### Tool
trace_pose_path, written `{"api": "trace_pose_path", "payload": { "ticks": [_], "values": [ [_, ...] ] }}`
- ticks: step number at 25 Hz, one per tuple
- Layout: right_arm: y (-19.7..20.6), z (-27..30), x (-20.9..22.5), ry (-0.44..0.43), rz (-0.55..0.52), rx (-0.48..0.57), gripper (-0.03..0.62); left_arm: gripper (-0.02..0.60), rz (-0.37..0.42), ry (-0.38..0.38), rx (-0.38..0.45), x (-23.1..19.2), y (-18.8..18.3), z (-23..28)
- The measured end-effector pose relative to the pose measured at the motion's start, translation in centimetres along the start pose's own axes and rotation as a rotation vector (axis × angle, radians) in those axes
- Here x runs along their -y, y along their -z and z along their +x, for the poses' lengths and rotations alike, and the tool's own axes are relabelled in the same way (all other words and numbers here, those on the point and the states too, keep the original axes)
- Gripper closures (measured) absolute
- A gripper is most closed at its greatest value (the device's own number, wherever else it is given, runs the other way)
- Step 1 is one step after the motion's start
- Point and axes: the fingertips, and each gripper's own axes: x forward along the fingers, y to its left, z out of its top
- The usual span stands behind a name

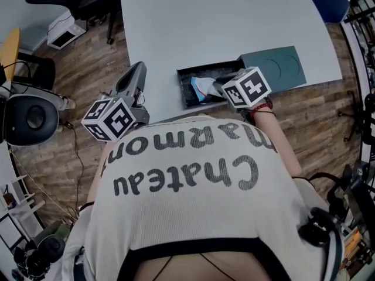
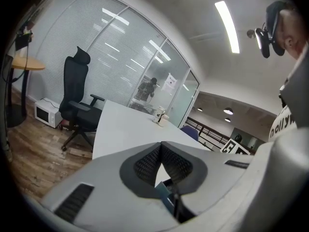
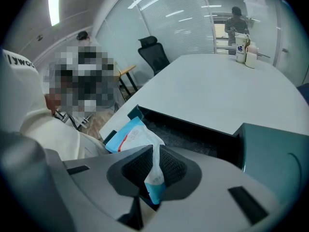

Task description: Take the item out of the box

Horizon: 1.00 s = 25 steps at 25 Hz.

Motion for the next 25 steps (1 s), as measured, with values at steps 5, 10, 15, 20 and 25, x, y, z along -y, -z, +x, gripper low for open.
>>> {"api": "trace_pose_path", "payload": {
  "ticks": [5, 10, 15, 20, 25],
  "values": [
    [0.0, 0.0, 0.1, 0.037, 0.026, 0.012, 0.569, 0.588, 0.002, 0.019, -0.004, -0.8, -0.2, -0.4],
    [0.2, -0.2, -0.1, 0.094, 0.061, 0.036, 0.58, 0.588, 0.009, 0.048, -0.016, -1.5, -0.4, -1.1],
    [-0.9, -0.7, -0.6, 0.13, 0.134, 0.109, 0.583, 0.588, 0.016, 0.076, -0.026, -3.0, -1.4, -2.0],
    [-1.9, -1.9, -1.0, 0.189, 0.223, 0.195, 0.585, 0.588, 0.026, 0.121, -0.041, -4.1, -2.3, -2.6],
    [-3.2, -2.9, -2.0, 0.279, 0.279, 0.304, 0.585, 0.588, 0.035, 0.168, -0.057, -5.4, -3.1, -3.1]
  ]
}}
